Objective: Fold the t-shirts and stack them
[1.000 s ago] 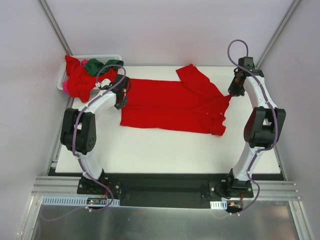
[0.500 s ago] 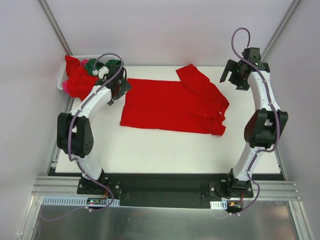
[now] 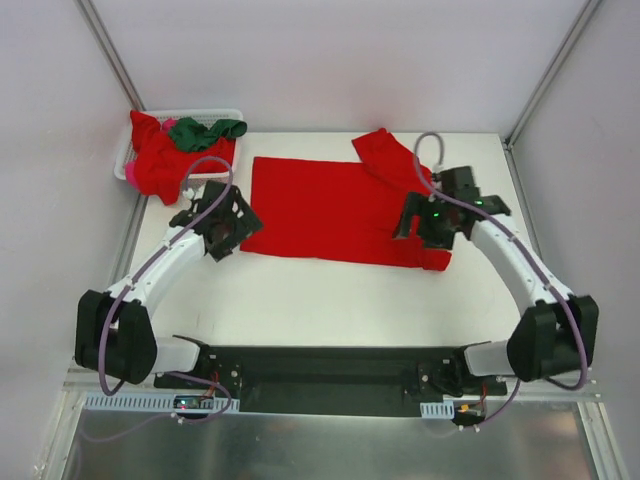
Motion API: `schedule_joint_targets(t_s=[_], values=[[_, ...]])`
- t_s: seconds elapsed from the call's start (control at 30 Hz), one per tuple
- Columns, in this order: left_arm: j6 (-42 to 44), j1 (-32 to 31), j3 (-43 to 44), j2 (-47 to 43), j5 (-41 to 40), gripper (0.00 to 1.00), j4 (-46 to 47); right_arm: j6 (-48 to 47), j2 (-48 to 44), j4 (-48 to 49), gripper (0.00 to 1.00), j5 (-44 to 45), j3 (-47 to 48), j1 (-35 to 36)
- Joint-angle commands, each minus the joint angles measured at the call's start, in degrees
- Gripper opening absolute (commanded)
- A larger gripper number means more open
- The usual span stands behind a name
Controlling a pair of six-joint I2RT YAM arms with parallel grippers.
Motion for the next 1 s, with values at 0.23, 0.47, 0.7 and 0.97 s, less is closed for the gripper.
schedule_joint_targets(t_s=[0.23,0.47,0.7,0.97], values=[[-2.1,3.0,-1.1,5.9,1.6,0.82,-0.6,2.9,9.2,-7.2,0.69,16.4,7.6,7.2],[-2.5,3.3,3.0,15.2,2.3,0.73,0.9,-0.7,3.1,-8.9,0.67,18.9,-2.9,-1.7],[-3.2,3.4,5.4,19.6,1.2,0.58,1.6,-1.3,3.0,-9.5,0.56,22.5,-3.3,0.1],[-4.0,3.4,5.2,21.6,0.2,0.46,1.6,-1.9,8.4,-9.5,0.47,21.8,-2.5,0.1]])
